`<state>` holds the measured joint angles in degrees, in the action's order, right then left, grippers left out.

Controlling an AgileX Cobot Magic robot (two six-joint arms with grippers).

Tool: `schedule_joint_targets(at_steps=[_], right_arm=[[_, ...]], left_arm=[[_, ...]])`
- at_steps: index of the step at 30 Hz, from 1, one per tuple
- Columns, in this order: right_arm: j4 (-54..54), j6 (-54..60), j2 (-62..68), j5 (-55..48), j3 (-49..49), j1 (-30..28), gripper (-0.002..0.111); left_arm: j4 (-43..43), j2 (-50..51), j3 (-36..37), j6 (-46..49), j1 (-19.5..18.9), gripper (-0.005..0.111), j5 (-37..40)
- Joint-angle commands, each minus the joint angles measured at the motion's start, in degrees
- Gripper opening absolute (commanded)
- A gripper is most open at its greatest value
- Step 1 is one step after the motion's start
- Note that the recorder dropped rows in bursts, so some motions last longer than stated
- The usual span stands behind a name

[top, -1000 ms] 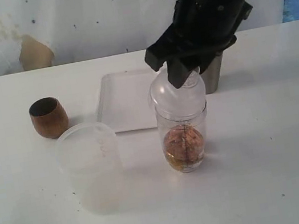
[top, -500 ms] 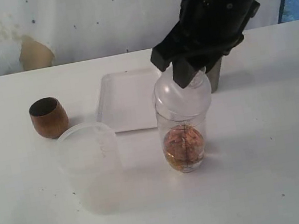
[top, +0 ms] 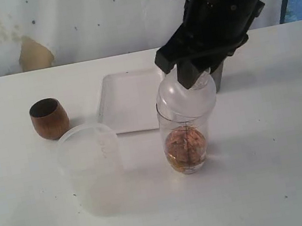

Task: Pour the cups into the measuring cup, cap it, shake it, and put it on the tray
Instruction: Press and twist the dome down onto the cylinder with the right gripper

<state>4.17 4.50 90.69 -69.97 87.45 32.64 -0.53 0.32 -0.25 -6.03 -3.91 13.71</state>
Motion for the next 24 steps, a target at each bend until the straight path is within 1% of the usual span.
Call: schedule_joint_targets(at_steps=[1, 9, 24], right_arm=[[0.2, -0.2, 0.6, 0.0, -0.2, 0.0, 0.0], [0.3, -0.2, 1.8, 0.0, -0.2, 0.0, 0.0], [0.6, -0.2, 1.8, 3.7, -0.2, 0.0, 0.0]], left_arm=[[0.1, -0.3, 0.2, -0.2, 0.0, 0.0, -0.4], [0.1, -0.3, 0.2, -0.2, 0.0, 0.0, -0.4], [0.1, -0.3, 0.2, -0.2, 0.0, 0.0, -0.4]])
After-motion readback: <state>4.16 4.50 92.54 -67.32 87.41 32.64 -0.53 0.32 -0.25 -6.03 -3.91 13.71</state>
